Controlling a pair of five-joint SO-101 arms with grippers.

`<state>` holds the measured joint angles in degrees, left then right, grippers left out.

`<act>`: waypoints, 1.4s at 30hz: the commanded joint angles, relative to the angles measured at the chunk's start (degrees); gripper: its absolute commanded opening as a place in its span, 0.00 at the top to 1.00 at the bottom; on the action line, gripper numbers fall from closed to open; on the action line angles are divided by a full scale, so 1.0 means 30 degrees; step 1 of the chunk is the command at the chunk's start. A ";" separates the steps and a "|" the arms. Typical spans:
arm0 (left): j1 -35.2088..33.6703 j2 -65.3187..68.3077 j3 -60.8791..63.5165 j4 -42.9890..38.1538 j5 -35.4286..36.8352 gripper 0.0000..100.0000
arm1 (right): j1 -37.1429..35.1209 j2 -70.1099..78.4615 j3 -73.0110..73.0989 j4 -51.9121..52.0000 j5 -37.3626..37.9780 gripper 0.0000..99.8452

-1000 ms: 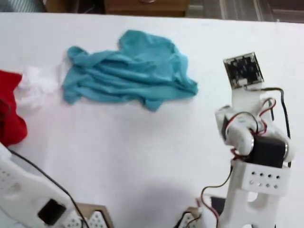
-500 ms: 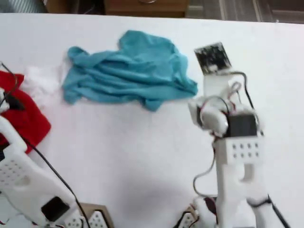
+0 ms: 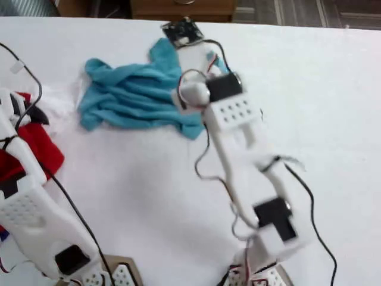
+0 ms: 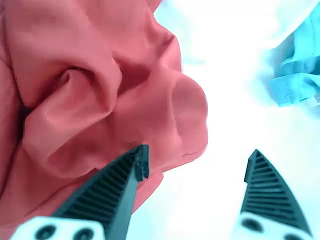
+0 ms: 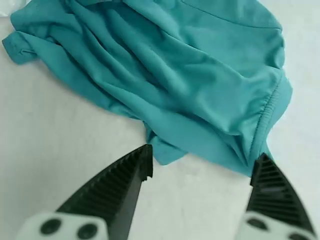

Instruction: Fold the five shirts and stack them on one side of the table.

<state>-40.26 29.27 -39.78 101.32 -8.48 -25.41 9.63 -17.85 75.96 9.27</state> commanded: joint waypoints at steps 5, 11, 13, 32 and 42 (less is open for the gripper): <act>0.5480 0.1289 -0.0425 -0.1377 0.0176 0.68 | 0.2388 0.4381 -0.3604 0.1011 0.0000 0.68; 0.6564 0.4777 -0.0484 -0.5040 0.0117 0.68 | 0.4205 0.4996 -0.4630 0.3414 0.0029 0.69; 0.6564 0.5714 -0.0484 -0.6007 0.0088 0.68 | 0.4733 0.4996 -0.4777 0.4029 0.0029 0.69; 0.6593 0.7590 -0.5788 -0.2989 0.0234 0.98 | 0.6579 0.5143 -0.5363 0.6110 0.1729 0.79; 0.6886 0.3575 -0.5729 0.0440 0.0117 0.98 | 0.5612 0.4996 -0.5363 0.5524 0.1729 0.77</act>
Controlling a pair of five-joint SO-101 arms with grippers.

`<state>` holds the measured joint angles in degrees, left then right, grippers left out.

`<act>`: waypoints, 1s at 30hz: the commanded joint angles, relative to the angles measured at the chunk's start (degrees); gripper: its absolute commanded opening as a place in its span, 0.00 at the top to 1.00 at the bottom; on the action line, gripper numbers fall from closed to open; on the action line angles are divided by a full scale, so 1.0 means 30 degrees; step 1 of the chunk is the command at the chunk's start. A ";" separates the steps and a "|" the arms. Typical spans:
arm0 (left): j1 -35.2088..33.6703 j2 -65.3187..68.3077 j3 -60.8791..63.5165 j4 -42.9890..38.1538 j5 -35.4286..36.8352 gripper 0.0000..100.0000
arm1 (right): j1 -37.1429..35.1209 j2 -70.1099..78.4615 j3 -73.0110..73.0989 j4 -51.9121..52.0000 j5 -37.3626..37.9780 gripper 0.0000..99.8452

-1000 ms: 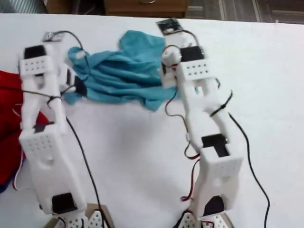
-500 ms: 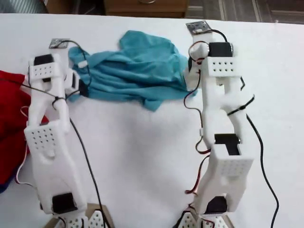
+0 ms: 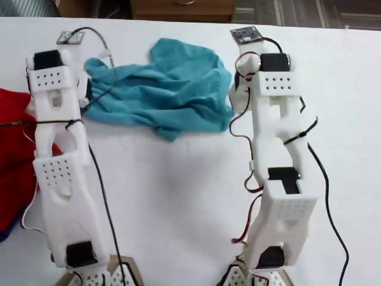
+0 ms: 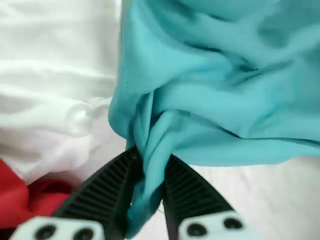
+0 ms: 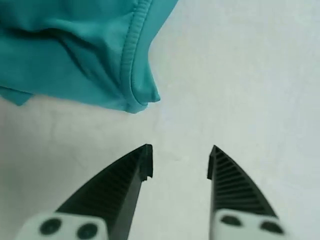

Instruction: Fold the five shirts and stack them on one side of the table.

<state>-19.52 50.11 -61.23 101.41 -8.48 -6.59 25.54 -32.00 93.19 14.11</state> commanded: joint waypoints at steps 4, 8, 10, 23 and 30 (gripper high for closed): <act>-0.0088 -0.8410 0.7429 0.0352 0.0059 0.98 | -0.2037 -0.0337 -0.0645 -0.0132 0.0117 0.72; -0.0147 -1.3304 1.3348 -0.0293 0.0029 0.97 | -0.3912 -0.0337 -0.0498 0.0161 0.0293 0.69; -0.0352 -1.5238 1.5897 -0.1641 0.0029 0.97 | -0.5201 -0.0337 -0.0440 0.1128 0.0498 0.69; -0.2110 -1.9077 2.3927 -0.9201 0.0117 0.97 | -0.8337 0.1568 0.5451 -0.7018 0.1641 0.69; -0.2022 -1.9194 2.3985 -0.9026 0.0176 0.97 | -0.7399 0.5758 0.2139 -0.8777 0.1641 0.69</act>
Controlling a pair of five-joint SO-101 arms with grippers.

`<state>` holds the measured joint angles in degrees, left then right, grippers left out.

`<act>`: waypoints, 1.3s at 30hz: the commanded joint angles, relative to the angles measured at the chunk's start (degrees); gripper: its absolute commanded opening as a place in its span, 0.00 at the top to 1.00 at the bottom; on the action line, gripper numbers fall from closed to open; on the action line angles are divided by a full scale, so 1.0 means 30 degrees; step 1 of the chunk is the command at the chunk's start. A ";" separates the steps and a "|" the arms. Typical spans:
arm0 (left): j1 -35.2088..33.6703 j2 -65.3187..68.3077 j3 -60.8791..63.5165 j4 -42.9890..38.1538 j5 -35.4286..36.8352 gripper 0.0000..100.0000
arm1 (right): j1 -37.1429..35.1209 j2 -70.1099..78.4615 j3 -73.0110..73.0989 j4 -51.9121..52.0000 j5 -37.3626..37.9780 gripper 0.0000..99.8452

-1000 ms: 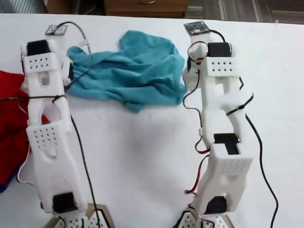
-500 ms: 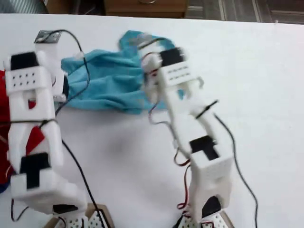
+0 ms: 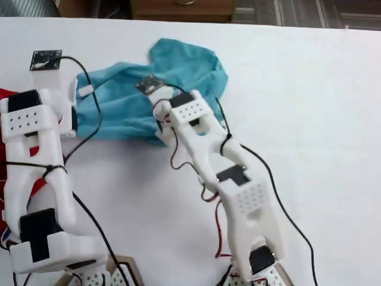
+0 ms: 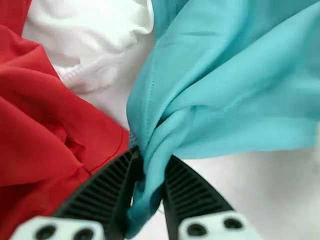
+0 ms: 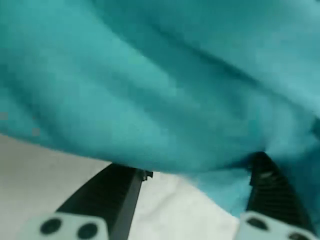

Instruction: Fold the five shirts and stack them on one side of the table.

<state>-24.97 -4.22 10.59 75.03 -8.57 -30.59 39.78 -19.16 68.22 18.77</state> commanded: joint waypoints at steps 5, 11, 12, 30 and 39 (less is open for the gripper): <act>-0.0176 -0.1084 -0.0015 0.0088 0.0234 0.97 | 0.1626 0.3648 -0.7004 0.1158 -0.0088 1.00; 0.0703 -0.1143 -0.0132 0.1377 0.0147 0.97 | 0.2828 0.4264 -1.1985 0.5377 -0.1524 0.98; 0.0967 -0.1143 -0.0249 0.1524 0.0117 0.97 | 0.2974 0.4205 -1.2952 0.6286 -0.1553 0.98; 0.3927 -0.2872 -1.0623 0.9055 0.0117 0.97 | 0.4996 -1.3377 -0.3077 1.1033 -0.0176 0.98; 0.4396 -0.7326 -0.3297 0.8352 0.0059 0.97 | 0.6960 -2.4190 1.0930 0.7136 0.4132 0.98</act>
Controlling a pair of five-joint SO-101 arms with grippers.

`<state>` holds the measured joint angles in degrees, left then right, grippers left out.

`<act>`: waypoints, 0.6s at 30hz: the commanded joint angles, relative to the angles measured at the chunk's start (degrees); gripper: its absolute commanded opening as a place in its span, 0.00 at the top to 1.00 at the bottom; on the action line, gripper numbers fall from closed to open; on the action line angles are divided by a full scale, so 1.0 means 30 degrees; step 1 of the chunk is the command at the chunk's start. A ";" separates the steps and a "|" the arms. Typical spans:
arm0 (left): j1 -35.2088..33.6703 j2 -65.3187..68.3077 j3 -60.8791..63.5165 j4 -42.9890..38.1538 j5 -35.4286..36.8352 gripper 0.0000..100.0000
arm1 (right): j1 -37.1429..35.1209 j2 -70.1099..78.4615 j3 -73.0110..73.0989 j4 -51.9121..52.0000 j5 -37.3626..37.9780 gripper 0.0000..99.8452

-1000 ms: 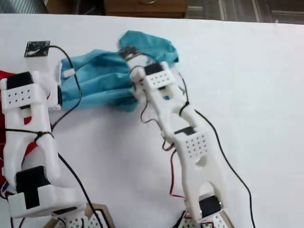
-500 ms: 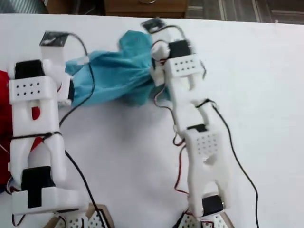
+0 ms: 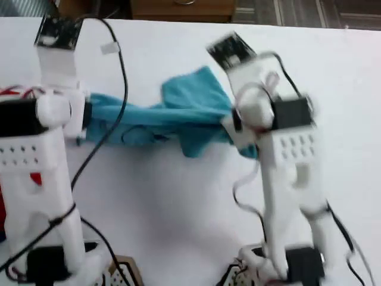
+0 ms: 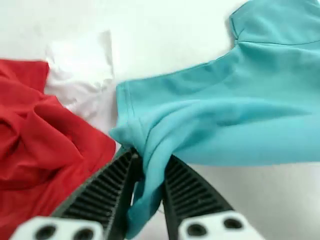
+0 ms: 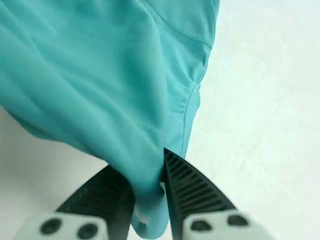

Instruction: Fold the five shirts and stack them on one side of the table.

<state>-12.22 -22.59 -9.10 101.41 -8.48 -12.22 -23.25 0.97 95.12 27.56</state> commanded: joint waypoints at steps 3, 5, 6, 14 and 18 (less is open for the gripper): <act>-0.0088 -0.1201 0.8337 -0.3897 0.0029 0.97 | 0.1363 -0.4176 0.9260 -0.5495 0.2110 0.98; -0.0117 -0.1172 1.1267 -0.7092 0.0029 0.97 | 0.1568 -0.4029 1.1868 -0.8513 0.2256 0.98; -0.0117 -0.1172 1.2527 -0.8703 0.0029 0.97 | 0.1626 -0.3824 1.2835 -1.0007 0.2256 0.98; -0.0176 -0.1172 1.8271 -1.7612 0.0059 0.97 | 0.1744 0.1568 1.3714 -1.6513 0.2139 0.70; -0.0176 -0.1172 1.9385 -1.9223 0.0059 0.97 | 0.2769 0.4352 1.0872 -1.6542 0.2139 0.66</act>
<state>-12.22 -24.53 47.96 47.87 -8.57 -6.33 -14.46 40.35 46.77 33.54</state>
